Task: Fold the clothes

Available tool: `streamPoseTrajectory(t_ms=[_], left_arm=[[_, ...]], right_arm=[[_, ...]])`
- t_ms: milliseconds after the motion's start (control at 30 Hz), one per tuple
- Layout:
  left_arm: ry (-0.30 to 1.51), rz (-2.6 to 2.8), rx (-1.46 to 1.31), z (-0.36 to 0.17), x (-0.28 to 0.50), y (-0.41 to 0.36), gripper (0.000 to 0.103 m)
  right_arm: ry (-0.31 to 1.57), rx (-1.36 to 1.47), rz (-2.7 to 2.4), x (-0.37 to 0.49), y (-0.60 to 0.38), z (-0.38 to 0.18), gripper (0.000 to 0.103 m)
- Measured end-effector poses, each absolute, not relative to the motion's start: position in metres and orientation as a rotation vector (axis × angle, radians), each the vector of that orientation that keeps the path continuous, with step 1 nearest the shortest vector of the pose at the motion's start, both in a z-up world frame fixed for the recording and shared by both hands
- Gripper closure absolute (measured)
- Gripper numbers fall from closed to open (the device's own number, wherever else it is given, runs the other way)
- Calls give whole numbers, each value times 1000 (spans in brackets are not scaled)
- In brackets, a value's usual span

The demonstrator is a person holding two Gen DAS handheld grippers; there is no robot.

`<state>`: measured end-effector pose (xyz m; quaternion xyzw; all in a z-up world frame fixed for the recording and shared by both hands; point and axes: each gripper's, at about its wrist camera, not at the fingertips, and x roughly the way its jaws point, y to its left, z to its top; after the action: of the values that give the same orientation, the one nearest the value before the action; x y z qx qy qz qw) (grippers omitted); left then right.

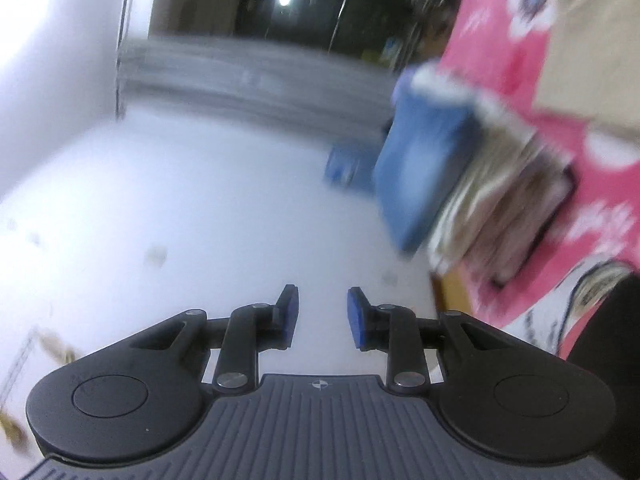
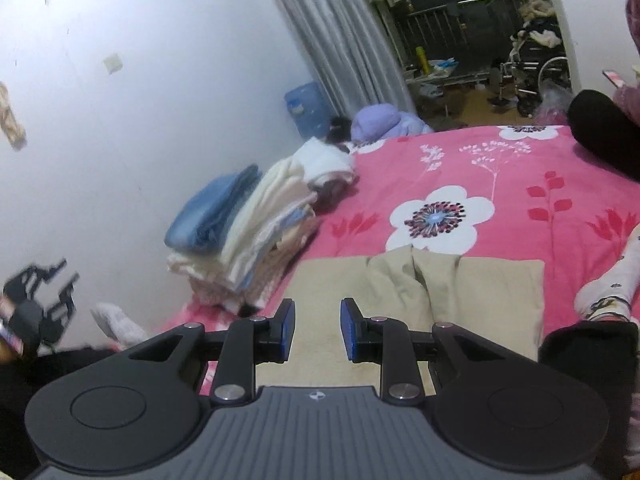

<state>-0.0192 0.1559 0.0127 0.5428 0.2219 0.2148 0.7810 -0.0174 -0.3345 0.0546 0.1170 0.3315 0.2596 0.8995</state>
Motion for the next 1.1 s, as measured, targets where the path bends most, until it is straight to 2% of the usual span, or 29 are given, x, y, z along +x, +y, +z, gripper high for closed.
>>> streamPoseTrajectory(t_ms=[133,200,267,467,600,667,767,800,933,1100], left_arm=[[523,369,885,64,2,136,71],[610,202,715,65,8,116,66],[735,-5,567,46,12,96,66],[1111,-391,71,-65,41,74,66],[1224,-446,-175,-112,48,91,66],[1268,-462,-302,-132,57,101,66],[1282,-469,-382,-146,63,106,66],[1283,-471,-401,-148,62,107,67],[1280,-492,-464,-147,67,117,88],[1292,-486,-541,-146,70,126,94]], right_arm=[[676,115,573,-43,-305,47,71],[685,42,614,-59,-281,33,70],[689,-22,661,-73,-251,13,67],[690,-236,710,-101,-148,-65,54],[659,-435,709,-111,-94,-113,51],[633,-542,727,-117,-80,-130,40],[602,-622,724,-120,-68,-146,39],[594,-617,709,-119,-66,-149,39],[604,-574,630,-109,-57,-156,37],[584,-640,659,-116,-40,-166,33]])
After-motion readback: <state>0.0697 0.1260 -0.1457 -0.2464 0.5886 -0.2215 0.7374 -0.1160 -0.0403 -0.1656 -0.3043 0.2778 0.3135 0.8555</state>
